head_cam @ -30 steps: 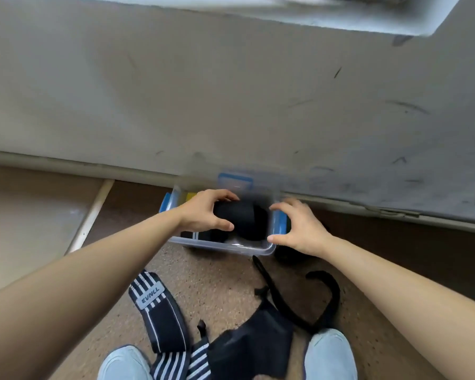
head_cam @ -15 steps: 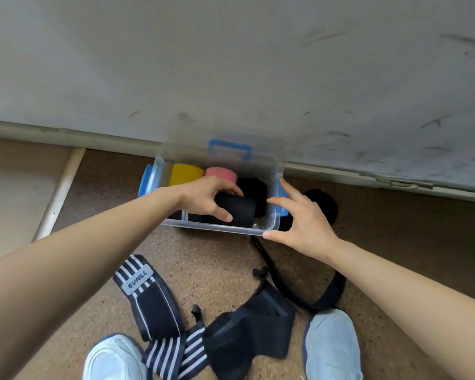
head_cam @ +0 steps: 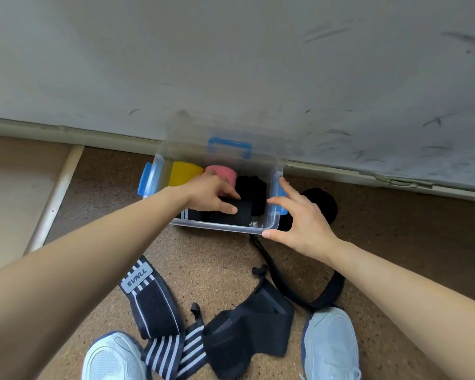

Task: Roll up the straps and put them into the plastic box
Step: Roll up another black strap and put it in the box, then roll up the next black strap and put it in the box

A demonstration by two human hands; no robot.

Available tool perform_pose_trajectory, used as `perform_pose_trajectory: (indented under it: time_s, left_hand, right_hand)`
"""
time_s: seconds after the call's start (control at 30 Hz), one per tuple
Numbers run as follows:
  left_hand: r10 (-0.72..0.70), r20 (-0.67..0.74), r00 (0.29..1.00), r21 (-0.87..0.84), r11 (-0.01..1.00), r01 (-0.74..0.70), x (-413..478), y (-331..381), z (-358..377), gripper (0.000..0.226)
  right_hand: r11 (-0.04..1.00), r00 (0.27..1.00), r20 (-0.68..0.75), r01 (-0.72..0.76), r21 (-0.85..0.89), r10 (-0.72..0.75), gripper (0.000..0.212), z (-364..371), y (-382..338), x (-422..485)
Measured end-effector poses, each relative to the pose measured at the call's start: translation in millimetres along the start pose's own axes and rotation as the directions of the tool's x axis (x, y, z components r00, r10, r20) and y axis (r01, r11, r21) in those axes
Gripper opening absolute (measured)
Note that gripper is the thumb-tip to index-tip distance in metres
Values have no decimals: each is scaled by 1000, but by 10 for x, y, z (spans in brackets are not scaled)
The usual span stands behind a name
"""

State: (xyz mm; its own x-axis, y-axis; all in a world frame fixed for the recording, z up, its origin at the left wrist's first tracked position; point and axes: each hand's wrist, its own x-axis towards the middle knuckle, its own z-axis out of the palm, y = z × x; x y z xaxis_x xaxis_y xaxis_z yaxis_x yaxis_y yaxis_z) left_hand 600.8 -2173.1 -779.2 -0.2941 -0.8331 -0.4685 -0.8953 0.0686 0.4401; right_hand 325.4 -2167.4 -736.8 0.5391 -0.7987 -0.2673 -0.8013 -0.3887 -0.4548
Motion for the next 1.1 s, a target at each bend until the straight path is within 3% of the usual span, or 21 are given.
perform_pose_trajectory:
  time_s: [0.3,0.47,0.67,0.73,0.83,0.93,1.03,1.1]
  left_hand:
    - [1,-115,993,355,934,41,63,267,102,51]
    - [-38,-131,991,221,973,67,96,242,57,37]
    - [-70,-243,968,253,958,133,122,330,153,33]
    - [-107,-227,968,183,972,150,112,327,142,32]
    - [-178,-213,961,-129,980,153,-4,335,109,29]
    - [-218,-355,909,-327,940,98,-271,438,94,24]
    - [-180,-431,884,-350,936,20,-602,593,135,20]
    - [-148,-469,871,-344,938,-26,-832,706,212,16]
  right_hand:
    - [1000,1000,12,-8,-7,8,70,-3,-15,0]
    - [1000,1000,21,-8,-14,9,70,-7,-20,-5]
    - [1000,999,38,-15,-10,15,70,-16,-30,-5]
    - [1000,999,52,-10,1,10,70,-25,-21,-8]
    - [996,997,71,31,81,-36,72,-65,52,-16]
    - [985,998,-47,54,163,-47,70,-56,208,-83]
    - [993,969,-245,19,113,10,41,18,362,-316]
    - [1000,972,-234,7,17,-3,22,115,409,-545]
